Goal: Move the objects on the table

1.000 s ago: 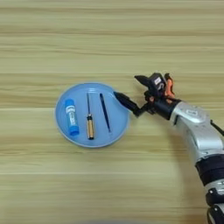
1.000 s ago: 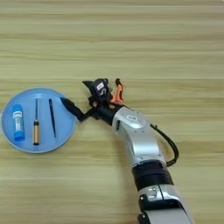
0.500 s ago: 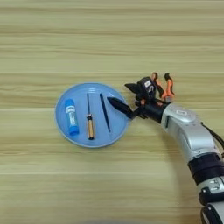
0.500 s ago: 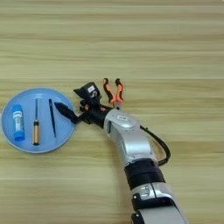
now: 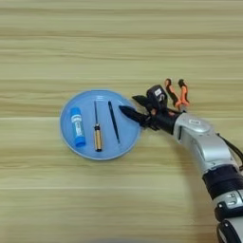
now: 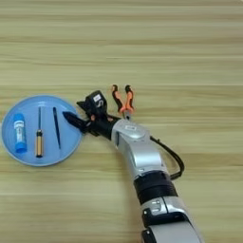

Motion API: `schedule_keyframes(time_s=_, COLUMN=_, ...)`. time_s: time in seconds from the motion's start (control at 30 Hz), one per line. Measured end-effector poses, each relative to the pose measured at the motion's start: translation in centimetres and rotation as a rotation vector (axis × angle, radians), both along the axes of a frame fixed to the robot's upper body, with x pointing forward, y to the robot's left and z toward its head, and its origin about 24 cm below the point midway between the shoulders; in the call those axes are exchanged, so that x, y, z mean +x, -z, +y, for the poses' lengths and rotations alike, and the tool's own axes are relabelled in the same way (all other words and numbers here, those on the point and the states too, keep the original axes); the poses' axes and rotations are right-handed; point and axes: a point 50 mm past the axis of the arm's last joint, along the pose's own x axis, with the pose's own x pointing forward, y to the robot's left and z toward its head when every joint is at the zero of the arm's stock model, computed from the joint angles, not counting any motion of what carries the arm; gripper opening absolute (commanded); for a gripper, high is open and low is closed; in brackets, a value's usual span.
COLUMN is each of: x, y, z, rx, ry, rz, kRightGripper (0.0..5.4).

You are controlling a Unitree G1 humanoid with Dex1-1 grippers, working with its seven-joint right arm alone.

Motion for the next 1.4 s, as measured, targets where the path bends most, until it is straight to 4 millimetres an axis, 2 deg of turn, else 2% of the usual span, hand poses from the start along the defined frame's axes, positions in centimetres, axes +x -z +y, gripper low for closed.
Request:
schedule_keyframes(time_s=0.7, x=0.2, y=0.1, z=0.3, rx=-0.014, ry=-0.017, rz=0.03, kRightGripper=0.48)
schedule_keyframes(time_s=1.1, x=0.5, y=0.2, z=0.2, rx=-0.016, ry=-0.009, rz=0.034, kRightGripper=0.41)
schedule_keyframes(time_s=1.4, x=1.7, y=0.0, z=-1.4, rx=-0.017, ry=0.132, rz=0.028, kRightGripper=0.4)
